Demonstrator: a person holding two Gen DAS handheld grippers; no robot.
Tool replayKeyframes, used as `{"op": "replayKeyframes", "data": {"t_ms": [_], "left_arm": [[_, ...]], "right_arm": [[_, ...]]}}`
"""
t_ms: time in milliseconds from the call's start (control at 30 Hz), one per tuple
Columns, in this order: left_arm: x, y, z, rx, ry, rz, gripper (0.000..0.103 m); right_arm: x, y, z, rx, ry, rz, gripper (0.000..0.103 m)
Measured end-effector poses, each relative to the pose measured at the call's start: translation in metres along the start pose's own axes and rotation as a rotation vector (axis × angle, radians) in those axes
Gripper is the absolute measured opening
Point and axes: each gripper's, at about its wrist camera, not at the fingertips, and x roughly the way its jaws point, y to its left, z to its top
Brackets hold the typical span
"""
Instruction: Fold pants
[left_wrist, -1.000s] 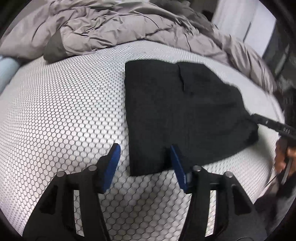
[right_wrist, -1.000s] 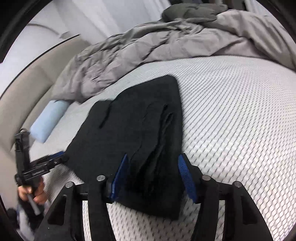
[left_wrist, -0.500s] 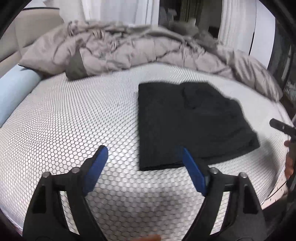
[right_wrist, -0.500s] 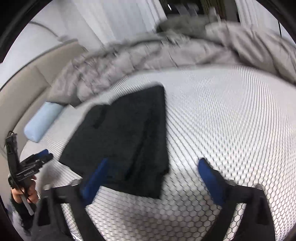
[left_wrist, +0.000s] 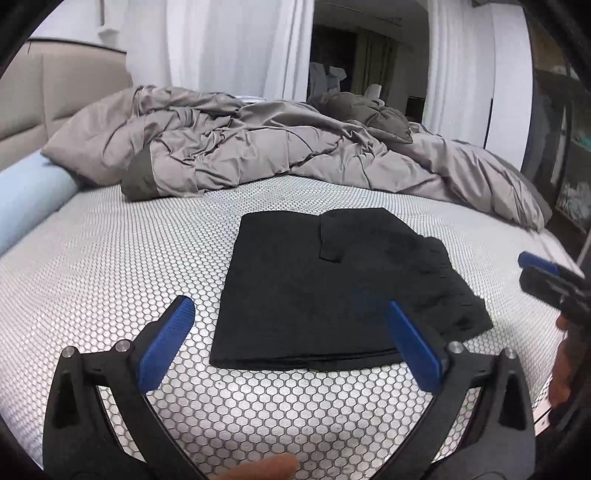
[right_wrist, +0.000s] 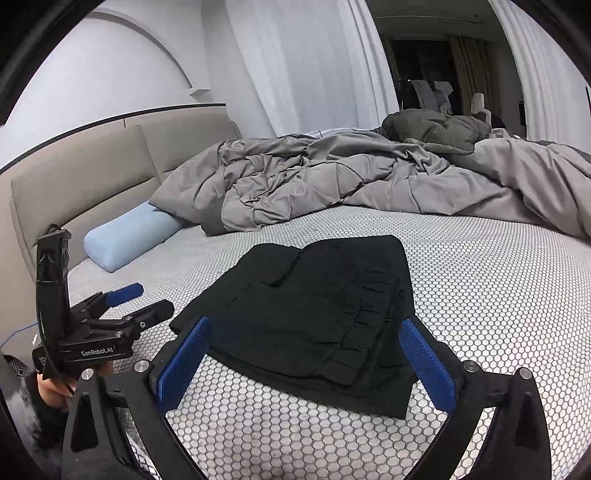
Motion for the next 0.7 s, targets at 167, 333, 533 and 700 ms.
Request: {"op": "replayKeyframes", "data": {"t_ms": [167,333,533,700], "left_arm": [[0.006,0.0,0.002,0.017,-0.007,-0.001,0.102],[0.006,-0.001,0.002,0.035,-0.013,-0.001,0.102],[0.007,0.0,-0.001,0.039,-0.013,0.005,0.102],[0.006,0.001,-0.001,0.042,-0.014,0.014,0.102]], "right_arm": [[0.009,0.003,-0.001,0.003,0.007,-0.006,0.103],[0.014,0.002,-0.002,-0.004,0.006,-0.01,0.103],[0.018,0.004,-0.005,-0.005,0.021,-0.009,0.103],[0.021,0.008,-0.006,-0.017,0.03,-0.01,0.103]]}}
